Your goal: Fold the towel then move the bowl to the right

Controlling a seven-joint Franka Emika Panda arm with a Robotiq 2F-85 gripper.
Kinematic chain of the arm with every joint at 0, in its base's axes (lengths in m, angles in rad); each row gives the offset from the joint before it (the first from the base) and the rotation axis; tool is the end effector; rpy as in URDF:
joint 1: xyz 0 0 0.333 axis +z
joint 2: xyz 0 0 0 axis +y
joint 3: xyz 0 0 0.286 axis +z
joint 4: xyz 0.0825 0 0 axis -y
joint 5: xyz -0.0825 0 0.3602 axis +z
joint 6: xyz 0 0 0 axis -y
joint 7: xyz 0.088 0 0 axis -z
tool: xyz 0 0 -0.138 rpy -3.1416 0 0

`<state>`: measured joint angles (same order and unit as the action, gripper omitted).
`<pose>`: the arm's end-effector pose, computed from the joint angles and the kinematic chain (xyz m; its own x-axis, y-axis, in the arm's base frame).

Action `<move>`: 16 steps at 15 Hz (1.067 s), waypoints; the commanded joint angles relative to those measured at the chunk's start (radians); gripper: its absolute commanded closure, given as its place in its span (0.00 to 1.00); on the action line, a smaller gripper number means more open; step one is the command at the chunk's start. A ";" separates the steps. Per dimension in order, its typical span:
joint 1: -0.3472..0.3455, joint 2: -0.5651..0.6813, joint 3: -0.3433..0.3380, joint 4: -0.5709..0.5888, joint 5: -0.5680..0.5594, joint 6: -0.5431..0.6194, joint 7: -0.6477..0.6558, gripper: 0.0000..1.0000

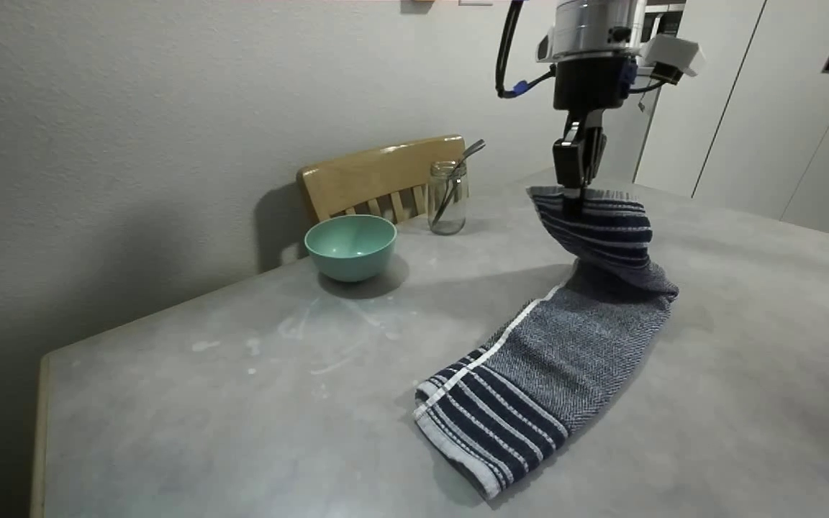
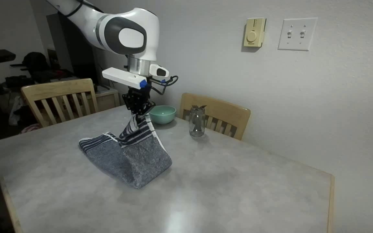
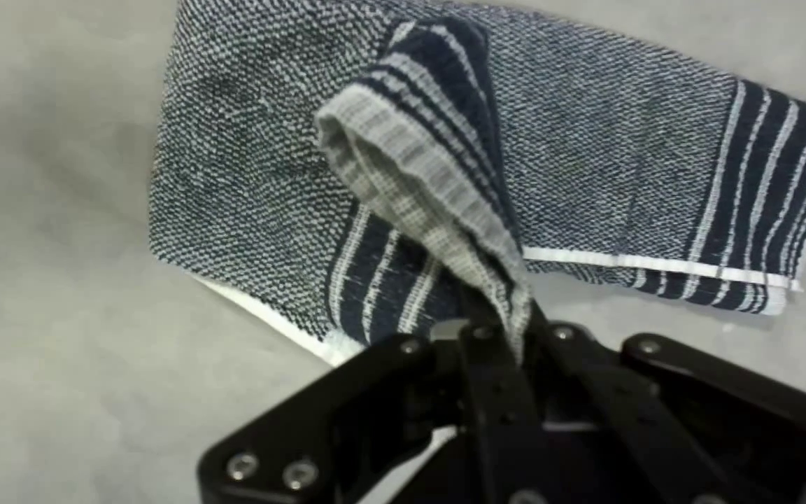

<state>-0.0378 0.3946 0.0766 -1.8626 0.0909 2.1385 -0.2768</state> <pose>0.5877 0.0279 0.2544 0.9616 0.2597 -0.0887 0.2475 -0.9603 -0.1287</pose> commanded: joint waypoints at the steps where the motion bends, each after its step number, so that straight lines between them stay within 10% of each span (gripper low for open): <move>1: 0.035 -0.005 0.022 0.005 0.017 -0.021 0.036 0.98; 16: 0.211 0.140 0.055 0.213 -0.093 -0.209 0.131 0.98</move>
<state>0.1697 0.5181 0.1273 -1.6858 0.0307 2.0014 -0.1431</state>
